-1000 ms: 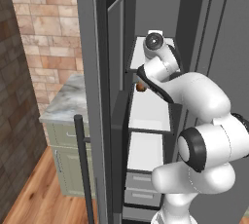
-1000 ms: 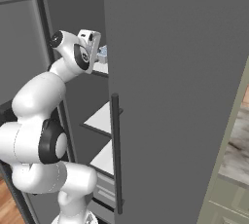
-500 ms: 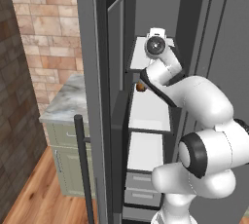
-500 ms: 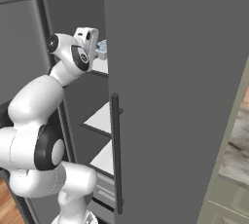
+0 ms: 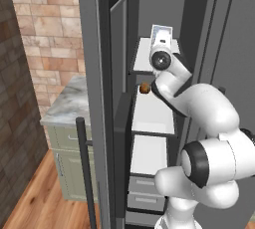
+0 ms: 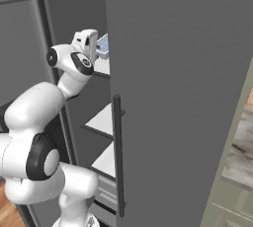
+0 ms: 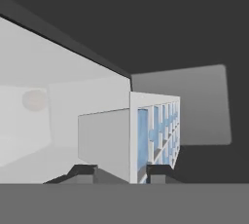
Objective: Open the freezer door, pick up the ice cube tray from the freezer, and place it on the dining counter.
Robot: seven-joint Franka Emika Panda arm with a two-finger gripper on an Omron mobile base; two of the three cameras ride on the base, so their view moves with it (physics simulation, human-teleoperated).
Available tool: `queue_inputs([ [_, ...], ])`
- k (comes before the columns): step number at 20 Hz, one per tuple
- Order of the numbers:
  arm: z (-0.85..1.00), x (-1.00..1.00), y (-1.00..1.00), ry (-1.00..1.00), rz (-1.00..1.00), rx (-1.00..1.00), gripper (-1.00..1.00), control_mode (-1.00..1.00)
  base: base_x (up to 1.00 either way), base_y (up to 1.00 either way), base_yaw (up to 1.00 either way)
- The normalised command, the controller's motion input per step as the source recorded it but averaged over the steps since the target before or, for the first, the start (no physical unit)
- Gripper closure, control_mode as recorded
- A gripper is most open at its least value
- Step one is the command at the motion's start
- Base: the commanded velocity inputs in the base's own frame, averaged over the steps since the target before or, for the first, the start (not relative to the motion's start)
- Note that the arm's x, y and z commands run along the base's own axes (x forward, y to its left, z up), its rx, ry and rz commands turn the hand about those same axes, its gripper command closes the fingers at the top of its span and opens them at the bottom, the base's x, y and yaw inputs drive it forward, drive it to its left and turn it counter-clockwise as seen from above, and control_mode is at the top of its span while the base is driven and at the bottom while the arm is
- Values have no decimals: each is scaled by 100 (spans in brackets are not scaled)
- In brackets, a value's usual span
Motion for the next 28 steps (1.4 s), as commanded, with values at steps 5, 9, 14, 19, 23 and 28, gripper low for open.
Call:
queue_inputs([
  [5, 27, -14, 0, 3, 0, 0, 100, -100, 0, 0, 0],
  [9, 29, -20, 0, 7, 0, 0, 100, -100, 0, 0, 0],
  [14, 28, -29, 0, 12, 0, 0, 100, -100, 0, 0, 0],
  [19, 13, -35, 0, 12, 0, -1, 100, -100, 0, 0, 0],
  [23, 0, -43, 1, 4, 0, -5, 100, -100, 0, 0, 0],
  [28, 0, -46, 11, 0, 0, -7, 100, -100, 0, 0, 0],
])
